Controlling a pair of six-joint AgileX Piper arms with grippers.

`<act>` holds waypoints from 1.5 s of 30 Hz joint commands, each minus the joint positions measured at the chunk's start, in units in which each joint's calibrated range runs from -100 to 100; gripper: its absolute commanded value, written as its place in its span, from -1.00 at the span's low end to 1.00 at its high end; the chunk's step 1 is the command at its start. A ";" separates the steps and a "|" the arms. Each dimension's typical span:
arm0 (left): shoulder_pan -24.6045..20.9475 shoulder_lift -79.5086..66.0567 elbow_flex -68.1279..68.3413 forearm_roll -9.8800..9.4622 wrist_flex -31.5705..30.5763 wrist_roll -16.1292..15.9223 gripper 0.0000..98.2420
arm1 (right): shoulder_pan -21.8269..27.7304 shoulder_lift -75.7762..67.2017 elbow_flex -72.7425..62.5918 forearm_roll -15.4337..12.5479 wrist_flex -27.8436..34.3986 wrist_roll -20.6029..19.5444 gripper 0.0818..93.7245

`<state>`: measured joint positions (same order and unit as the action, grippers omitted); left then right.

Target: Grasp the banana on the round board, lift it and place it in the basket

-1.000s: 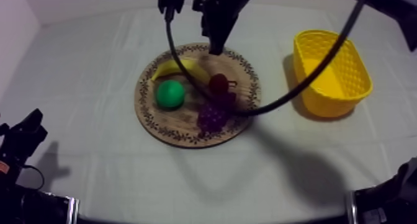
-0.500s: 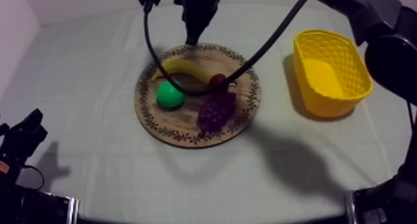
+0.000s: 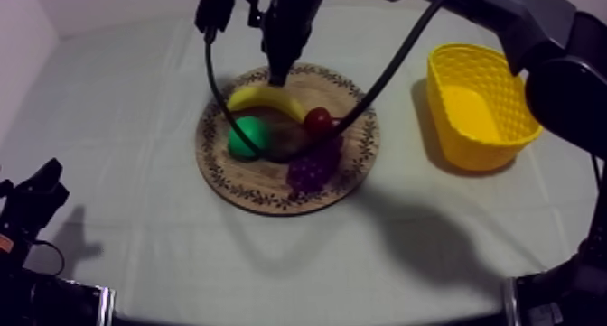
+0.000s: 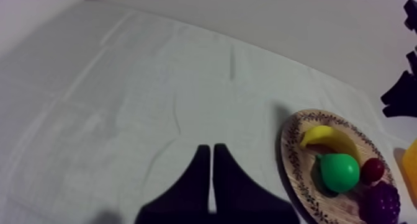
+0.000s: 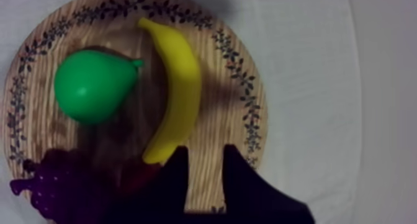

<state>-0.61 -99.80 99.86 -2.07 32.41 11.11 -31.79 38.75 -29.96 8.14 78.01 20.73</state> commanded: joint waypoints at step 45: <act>0.00 -0.03 0.03 -0.01 0.00 0.00 -1.00 | 0.48 2.76 2.18 -2.00 -3.33 0.60 0.78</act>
<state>-0.61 -99.80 99.86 -2.07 32.41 11.11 -31.27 40.69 -27.35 6.05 74.53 21.46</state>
